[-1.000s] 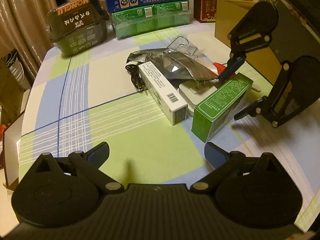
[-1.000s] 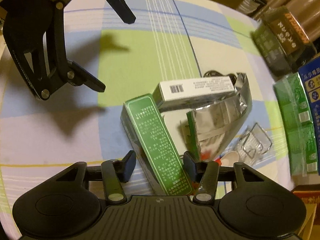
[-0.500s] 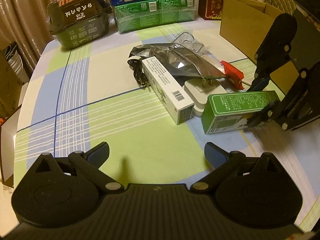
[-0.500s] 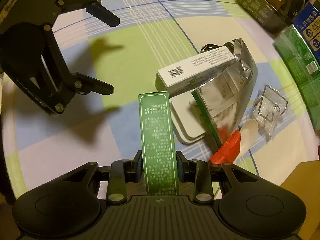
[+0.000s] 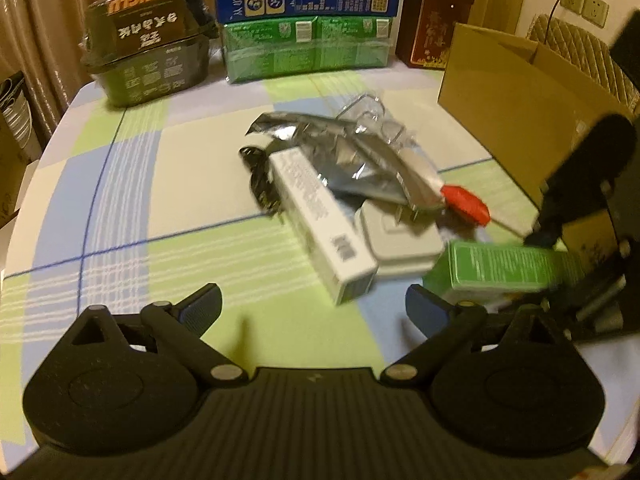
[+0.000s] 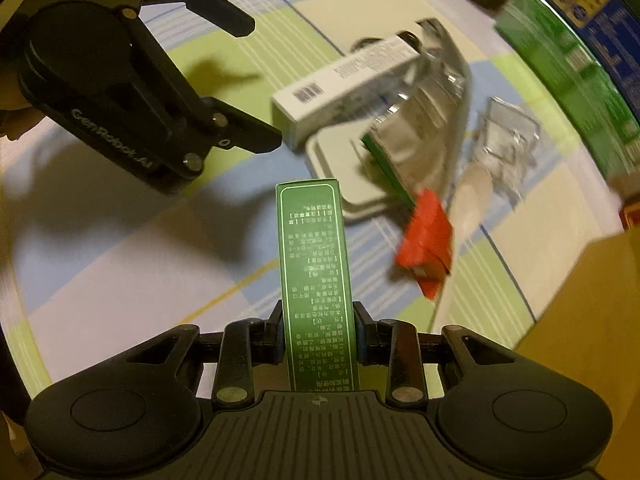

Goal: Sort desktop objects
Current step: 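Grasp the green medicine box with the right tool while the left tool grasps the white slim box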

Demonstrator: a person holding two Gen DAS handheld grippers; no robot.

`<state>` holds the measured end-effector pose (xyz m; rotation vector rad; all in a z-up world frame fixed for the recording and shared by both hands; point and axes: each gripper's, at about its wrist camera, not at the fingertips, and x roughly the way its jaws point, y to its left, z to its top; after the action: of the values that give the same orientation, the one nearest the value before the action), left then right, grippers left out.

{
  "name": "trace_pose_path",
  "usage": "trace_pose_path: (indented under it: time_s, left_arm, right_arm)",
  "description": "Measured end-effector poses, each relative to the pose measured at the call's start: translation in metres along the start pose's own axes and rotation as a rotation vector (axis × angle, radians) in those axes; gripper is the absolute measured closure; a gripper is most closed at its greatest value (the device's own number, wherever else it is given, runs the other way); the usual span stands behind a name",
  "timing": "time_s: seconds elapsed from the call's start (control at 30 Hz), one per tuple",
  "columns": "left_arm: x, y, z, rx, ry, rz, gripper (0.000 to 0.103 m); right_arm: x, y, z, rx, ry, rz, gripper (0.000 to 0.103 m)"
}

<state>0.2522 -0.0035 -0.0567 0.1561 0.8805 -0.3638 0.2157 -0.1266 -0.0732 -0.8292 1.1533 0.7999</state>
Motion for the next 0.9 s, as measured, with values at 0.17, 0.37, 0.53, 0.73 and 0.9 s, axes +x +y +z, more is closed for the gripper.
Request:
trace_pose_path:
  time_s: [0.17, 0.37, 0.53, 0.73, 0.9]
  left_arm:
    - [0.012, -0.007, 0.008, 0.018, -0.003, -0.005, 0.014]
    - [0.027, -0.01, 0.018, -0.007, 0.009, 0.004, 0.03]
    - [0.035, -0.011, 0.024, -0.018, 0.015, 0.007, 0.042]
    - [0.036, -0.008, 0.026, -0.028, 0.012, -0.017, 0.068]
    - [0.029, -0.008, 0.021, -0.016, 0.033, -0.029, 0.078]
  right_arm:
    - [-0.011, -0.018, -0.004, 0.139, -0.026, -0.032, 0.075]
    - [-0.013, -0.03, -0.004, 0.234, -0.054, -0.056, 0.076]
    - [-0.01, -0.041, -0.005, 0.314, -0.078, -0.05, 0.076]
    - [-0.009, -0.045, -0.001, 0.342, -0.092, -0.041, 0.076]
    - [-0.014, -0.039, -0.005, 0.359, -0.1, -0.033, 0.076]
